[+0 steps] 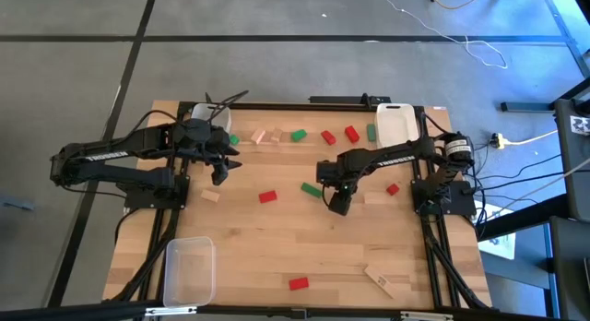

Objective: Sort & place blocks by color
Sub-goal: Put the green block into the white bin

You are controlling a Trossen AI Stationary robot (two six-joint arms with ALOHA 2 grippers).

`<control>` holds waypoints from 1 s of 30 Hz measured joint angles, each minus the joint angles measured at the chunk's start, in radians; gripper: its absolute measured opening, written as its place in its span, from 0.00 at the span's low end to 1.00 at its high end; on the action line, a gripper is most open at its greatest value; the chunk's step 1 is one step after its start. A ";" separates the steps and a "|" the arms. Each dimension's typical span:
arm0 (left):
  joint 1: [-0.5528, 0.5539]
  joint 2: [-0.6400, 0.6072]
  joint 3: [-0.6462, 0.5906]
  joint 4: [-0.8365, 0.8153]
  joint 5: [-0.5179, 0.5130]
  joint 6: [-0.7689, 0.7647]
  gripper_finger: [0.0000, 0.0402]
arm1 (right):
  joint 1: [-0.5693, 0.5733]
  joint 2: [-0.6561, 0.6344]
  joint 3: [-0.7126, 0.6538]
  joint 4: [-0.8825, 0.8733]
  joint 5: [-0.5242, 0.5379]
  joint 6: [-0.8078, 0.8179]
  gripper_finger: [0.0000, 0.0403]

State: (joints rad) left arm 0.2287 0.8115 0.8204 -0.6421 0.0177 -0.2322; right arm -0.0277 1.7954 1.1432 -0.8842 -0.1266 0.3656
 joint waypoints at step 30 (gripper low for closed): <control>0.000 0.000 0.000 0.000 -0.002 0.008 0.47 | 0.004 0.002 0.057 -0.046 -0.036 -0.008 0.40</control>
State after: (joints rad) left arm 0.2287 0.8116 0.8204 -0.6422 0.0162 -0.2241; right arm -0.0238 1.7973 1.2003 -0.9305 -0.1625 0.3572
